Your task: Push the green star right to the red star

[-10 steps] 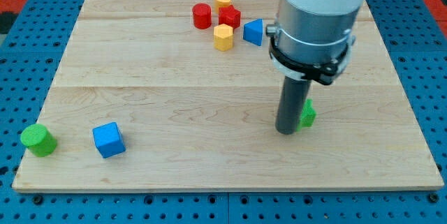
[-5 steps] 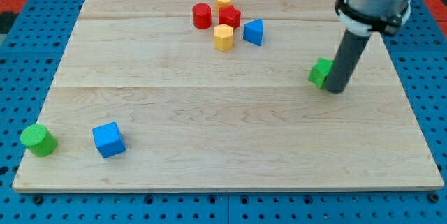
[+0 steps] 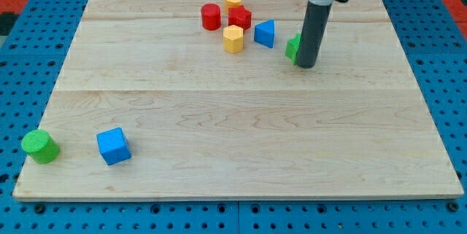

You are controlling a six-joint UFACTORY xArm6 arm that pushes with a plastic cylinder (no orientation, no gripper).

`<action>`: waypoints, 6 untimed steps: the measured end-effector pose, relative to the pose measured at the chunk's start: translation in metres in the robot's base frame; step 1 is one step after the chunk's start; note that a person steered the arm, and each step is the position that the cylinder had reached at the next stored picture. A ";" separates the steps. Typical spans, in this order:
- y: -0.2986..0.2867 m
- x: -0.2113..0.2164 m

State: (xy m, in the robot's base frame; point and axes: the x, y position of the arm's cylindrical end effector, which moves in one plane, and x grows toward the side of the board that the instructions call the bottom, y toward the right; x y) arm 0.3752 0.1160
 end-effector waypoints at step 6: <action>0.015 -0.126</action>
